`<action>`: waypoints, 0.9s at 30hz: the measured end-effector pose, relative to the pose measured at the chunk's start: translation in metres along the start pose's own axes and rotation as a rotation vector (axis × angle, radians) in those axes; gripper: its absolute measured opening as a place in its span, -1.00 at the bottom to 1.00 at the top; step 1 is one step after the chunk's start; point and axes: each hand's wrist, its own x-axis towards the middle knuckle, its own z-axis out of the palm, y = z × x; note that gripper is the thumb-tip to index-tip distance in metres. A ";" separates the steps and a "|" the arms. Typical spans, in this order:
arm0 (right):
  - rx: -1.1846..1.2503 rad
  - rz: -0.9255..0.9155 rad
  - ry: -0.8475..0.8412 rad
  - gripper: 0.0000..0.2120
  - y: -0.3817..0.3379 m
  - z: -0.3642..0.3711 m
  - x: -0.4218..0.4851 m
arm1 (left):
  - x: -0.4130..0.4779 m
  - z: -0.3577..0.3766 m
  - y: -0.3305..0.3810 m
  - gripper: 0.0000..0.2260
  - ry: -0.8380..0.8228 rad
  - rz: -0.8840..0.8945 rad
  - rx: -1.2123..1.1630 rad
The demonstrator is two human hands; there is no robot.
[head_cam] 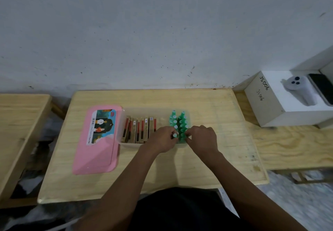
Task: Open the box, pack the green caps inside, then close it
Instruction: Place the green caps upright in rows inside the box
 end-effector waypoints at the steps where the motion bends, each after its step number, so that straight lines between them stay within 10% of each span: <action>1: -0.004 0.006 0.000 -0.80 0.000 0.000 0.001 | 0.001 0.001 0.001 -0.91 0.012 0.005 0.018; 27: 0.001 -0.063 0.009 -0.82 0.007 0.003 0.003 | 0.017 0.010 0.009 -0.80 0.099 0.007 0.156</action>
